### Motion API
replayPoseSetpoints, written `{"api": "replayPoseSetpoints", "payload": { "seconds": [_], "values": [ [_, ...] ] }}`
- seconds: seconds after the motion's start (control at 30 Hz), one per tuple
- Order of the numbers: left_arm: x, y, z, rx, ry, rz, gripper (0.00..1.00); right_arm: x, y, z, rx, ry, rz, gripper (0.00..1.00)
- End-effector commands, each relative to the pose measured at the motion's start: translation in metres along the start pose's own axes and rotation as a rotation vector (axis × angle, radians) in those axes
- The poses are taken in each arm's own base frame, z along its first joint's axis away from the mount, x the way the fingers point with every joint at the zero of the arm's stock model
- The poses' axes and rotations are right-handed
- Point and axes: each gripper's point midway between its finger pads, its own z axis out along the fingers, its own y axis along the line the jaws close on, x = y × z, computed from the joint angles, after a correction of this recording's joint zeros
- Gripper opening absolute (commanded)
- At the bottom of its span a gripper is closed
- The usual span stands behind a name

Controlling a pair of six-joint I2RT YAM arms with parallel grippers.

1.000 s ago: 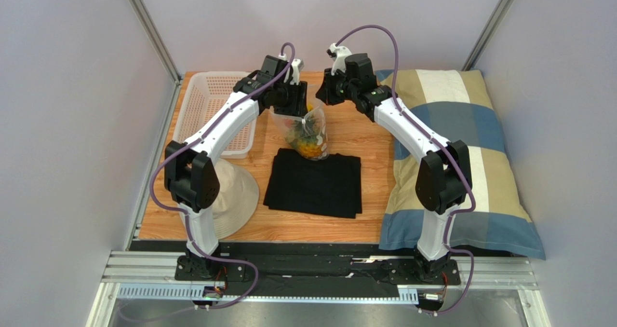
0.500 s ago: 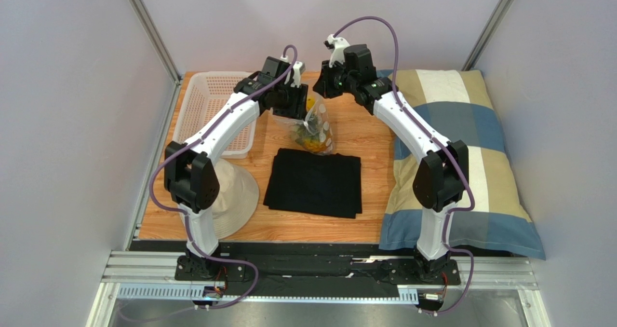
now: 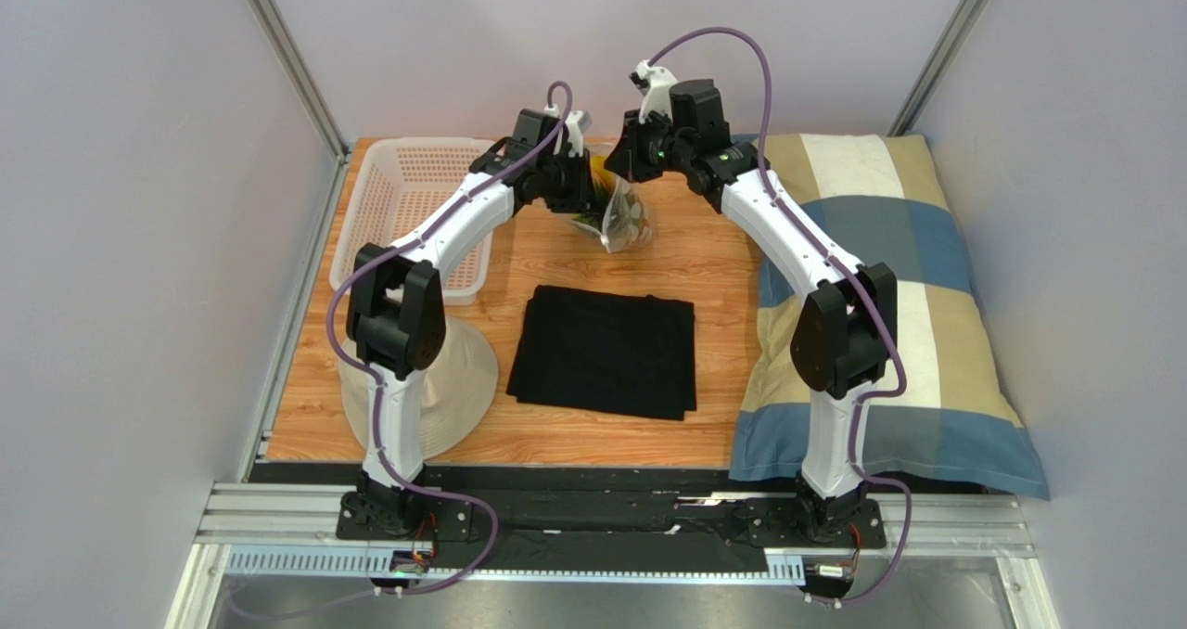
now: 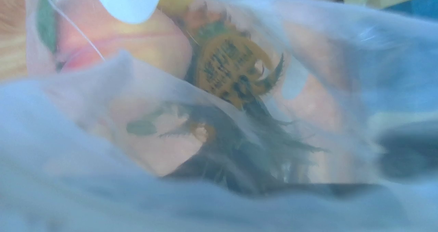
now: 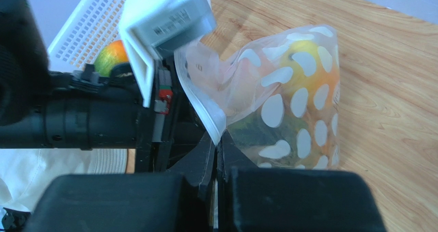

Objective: Open the zip-top bag and remove the fake food

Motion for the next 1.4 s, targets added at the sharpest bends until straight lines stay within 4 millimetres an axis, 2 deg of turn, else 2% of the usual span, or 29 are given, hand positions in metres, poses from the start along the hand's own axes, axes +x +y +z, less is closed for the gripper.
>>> {"api": "replayPoseSetpoints", "payload": {
  "seconds": [0.0, 0.07, 0.2, 0.3, 0.4, 0.5, 0.63, 0.67, 0.77, 0.83, 0.9, 0.97, 1.07, 1.1, 1.17, 1.2, 1.23, 1.27, 1.3, 1.33, 1.37],
  "values": [
    [-0.055, -0.013, -0.010, 0.017, -0.187, 0.071, 0.09, -0.013, 0.009, -0.002, -0.078, -0.064, 0.007, 0.00],
    [-0.056, -0.013, -0.011, 0.019, -0.200, 0.081, 0.00, -0.008, 0.007, 0.000, -0.076, -0.058, 0.012, 0.00],
    [-0.065, -0.020, -0.022, 0.028, -0.250, 0.100, 0.00, 0.002, -0.008, 0.007, -0.019, -0.040, 0.008, 0.00],
    [-0.085, -0.028, -0.047, 0.010, -0.323, 0.114, 0.00, 0.013, -0.022, 0.011, 0.037, -0.018, 0.004, 0.00],
    [-0.107, -0.046, -0.074, 0.022, -0.376, 0.143, 0.00, 0.017, -0.033, 0.011, 0.091, -0.021, -0.007, 0.00],
    [-0.115, -0.047, -0.090, -0.013, -0.386, 0.164, 0.00, 0.017, -0.047, 0.008, 0.157, -0.027, -0.019, 0.00],
    [-0.105, -0.037, -0.096, -0.060, -0.374, 0.179, 0.00, 0.016, -0.069, -0.001, 0.241, -0.040, -0.014, 0.00],
    [-0.096, -0.032, -0.091, -0.064, -0.360, 0.174, 0.00, 0.013, -0.075, -0.005, 0.243, -0.049, -0.004, 0.00],
    [-0.089, -0.027, -0.095, -0.073, -0.370, 0.170, 0.00, 0.017, -0.083, -0.008, 0.253, -0.054, -0.008, 0.00],
    [-0.093, -0.029, -0.100, -0.060, -0.386, 0.161, 0.00, 0.017, -0.086, -0.008, 0.261, -0.054, 0.001, 0.00],
    [-0.087, -0.040, -0.095, 0.008, -0.344, 0.175, 0.00, 0.017, -0.080, -0.007, 0.219, -0.053, 0.022, 0.00],
    [-0.077, -0.059, -0.092, 0.117, -0.277, 0.173, 0.00, 0.015, -0.069, -0.005, 0.169, -0.059, 0.042, 0.00],
    [-0.062, -0.065, -0.076, 0.141, -0.248, 0.189, 0.19, 0.013, -0.063, -0.005, 0.137, -0.061, 0.058, 0.00],
    [-0.059, -0.067, -0.072, 0.141, -0.244, 0.199, 0.28, 0.014, -0.062, -0.006, 0.132, -0.059, 0.059, 0.00],
    [-0.053, -0.074, -0.066, 0.149, -0.233, 0.212, 0.37, 0.012, -0.060, -0.007, 0.128, -0.059, 0.058, 0.00],
    [-0.052, -0.075, -0.063, 0.151, -0.230, 0.214, 0.56, 0.013, -0.061, -0.008, 0.129, -0.058, 0.059, 0.00],
    [-0.052, -0.081, -0.062, 0.149, -0.227, 0.222, 0.59, 0.012, -0.059, -0.008, 0.126, -0.061, 0.060, 0.00],
    [-0.051, -0.073, -0.053, 0.104, -0.219, 0.224, 0.62, 0.012, -0.058, -0.009, 0.120, -0.058, 0.059, 0.00],
    [-0.051, -0.071, -0.050, 0.078, -0.214, 0.226, 0.70, 0.011, -0.058, -0.009, 0.119, -0.061, 0.059, 0.00],
    [-0.053, -0.071, -0.050, 0.052, -0.209, 0.231, 0.71, 0.011, -0.057, -0.009, 0.115, -0.058, 0.060, 0.00],
    [-0.052, -0.060, -0.043, -0.007, -0.207, 0.233, 0.72, 0.010, -0.056, -0.010, 0.115, -0.061, 0.057, 0.00]
  ]
}}
